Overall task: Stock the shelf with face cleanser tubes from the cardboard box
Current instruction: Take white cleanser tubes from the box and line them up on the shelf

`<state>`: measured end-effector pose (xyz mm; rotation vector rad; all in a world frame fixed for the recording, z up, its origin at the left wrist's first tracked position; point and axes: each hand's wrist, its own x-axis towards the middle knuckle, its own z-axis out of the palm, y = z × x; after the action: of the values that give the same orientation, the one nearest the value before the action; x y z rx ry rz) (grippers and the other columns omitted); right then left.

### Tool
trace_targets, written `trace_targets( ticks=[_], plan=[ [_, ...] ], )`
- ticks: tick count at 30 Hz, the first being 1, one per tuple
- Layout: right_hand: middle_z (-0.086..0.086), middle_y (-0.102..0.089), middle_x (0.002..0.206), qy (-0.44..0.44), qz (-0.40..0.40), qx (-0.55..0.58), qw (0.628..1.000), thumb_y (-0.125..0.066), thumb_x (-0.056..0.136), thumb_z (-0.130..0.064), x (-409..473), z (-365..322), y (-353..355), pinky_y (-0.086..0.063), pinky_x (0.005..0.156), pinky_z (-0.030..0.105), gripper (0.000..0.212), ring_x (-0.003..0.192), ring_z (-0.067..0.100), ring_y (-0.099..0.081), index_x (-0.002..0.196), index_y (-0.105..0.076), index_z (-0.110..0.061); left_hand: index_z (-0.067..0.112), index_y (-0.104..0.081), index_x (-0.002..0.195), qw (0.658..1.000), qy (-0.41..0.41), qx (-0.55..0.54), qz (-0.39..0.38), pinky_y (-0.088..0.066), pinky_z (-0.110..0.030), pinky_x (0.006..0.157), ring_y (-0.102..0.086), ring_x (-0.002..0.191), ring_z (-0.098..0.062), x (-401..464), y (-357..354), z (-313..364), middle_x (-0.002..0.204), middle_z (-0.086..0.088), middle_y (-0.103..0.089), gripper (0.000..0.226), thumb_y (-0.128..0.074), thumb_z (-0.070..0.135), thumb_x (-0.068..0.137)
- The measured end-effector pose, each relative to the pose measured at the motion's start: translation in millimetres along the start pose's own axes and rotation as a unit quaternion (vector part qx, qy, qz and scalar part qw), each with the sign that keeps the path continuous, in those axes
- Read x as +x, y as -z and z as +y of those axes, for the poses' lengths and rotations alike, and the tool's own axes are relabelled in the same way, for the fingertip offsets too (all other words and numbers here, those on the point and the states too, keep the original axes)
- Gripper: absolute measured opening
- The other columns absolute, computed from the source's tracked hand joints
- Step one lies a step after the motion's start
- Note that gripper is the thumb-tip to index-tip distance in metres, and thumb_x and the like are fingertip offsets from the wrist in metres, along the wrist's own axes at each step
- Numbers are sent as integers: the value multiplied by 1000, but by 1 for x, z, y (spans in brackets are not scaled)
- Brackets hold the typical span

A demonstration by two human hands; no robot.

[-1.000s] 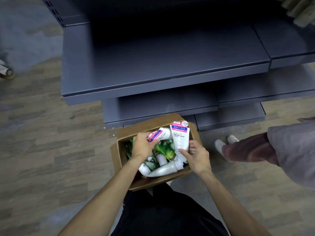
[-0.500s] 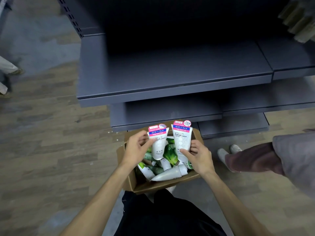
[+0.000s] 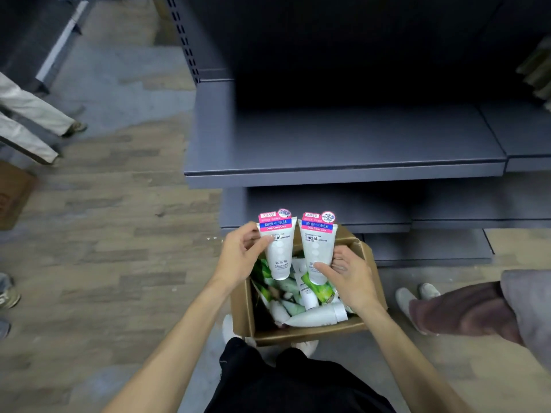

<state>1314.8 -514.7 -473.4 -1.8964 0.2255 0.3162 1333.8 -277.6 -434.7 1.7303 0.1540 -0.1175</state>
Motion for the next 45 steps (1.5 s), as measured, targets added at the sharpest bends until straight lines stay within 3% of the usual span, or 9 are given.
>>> trace_targets(
  ticks=[5, 11, 16, 24, 29, 34, 37, 40, 45],
  plan=[
    [-18, -73, 98, 55, -1, 13, 998, -81, 82, -24, 8, -48, -4, -52, 74, 8, 25, 90, -7, -68, 101, -65, -29, 13, -70, 101, 999, -39, 17, 4, -55, -21, 80, -70, 88, -3, 11, 28, 29, 94, 11, -77, 12, -67, 7, 91],
    [-17, -74, 101, 132, -1, 46, 990, -80, 82, -19, 20, -110, -6, -55, 78, 14, 28, 94, -1, -70, 105, -65, -26, 12, -70, 104, 994, -107, 25, 13, -58, -40, 88, -71, 96, -14, 23, 65, 79, 103, 3, -76, 13, -67, 10, 92],
    [-16, -73, 107, 221, 1, 57, 974, -79, 83, -20, 27, -179, 1, -56, 85, 18, 30, 101, 2, -69, 107, -65, -29, 12, -69, 105, 982, -188, 28, 16, -58, -29, 80, -71, 93, -11, 31, 101, 149, 102, 4, -76, 12, -66, 12, 94],
    [-12, -75, 104, 349, 10, 60, 935, -82, 80, -22, 12, -302, 14, -55, 79, 15, 32, 96, 5, -72, 105, -68, -34, 17, -69, 108, 951, -309, 17, 5, -59, -26, 78, -71, 96, -11, 22, 154, 269, 106, 2, -75, 14, -63, 14, 95],
    [-11, -76, 104, 390, 3, 61, 919, -84, 78, -20, 1, -358, 18, -54, 80, 14, 32, 97, 7, -72, 105, -69, -31, 32, -70, 107, 932, -362, 19, -17, -58, -23, 74, -71, 100, -10, 21, 178, 330, 110, 5, -74, 17, -65, 24, 93],
    [-11, -76, 103, 410, 13, 60, 910, -83, 79, -21, -2, -398, 19, -54, 82, 14, 30, 98, 5, -72, 103, -69, -28, 26, -69, 110, 926, -377, 27, -8, -59, -27, 78, -72, 100, -13, 40, 198, 369, 108, 3, -75, 17, -64, 22, 95],
    [-8, -76, 103, 412, 15, 69, 908, -82, 79, -21, 1, -414, 17, -58, 82, 25, 28, 97, 10, -72, 103, -69, -26, 26, -68, 115, 929, -368, 38, -3, -60, -34, 83, -71, 103, -15, 58, 208, 383, 110, 4, -75, 20, -63, 21, 96],
    [-11, -76, 102, 414, 34, 66, 907, -83, 78, -25, 4, -423, 14, -57, 79, 19, 28, 98, 7, -72, 102, -69, -29, 31, -68, 112, 935, -353, 38, 10, -60, -37, 86, -71, 104, -13, 78, 215, 389, 108, 7, -75, 20, -63, 20, 96],
    [-10, -76, 103, 403, 31, 66, 912, -82, 78, -24, 11, -425, 6, -56, 85, 24, 29, 100, 7, -71, 104, -69, -27, 33, -69, 107, 944, -325, 35, 37, -59, -40, 89, -70, 103, -12, 110, 224, 393, 105, 8, -76, 19, -62, 19, 96]
  ],
)
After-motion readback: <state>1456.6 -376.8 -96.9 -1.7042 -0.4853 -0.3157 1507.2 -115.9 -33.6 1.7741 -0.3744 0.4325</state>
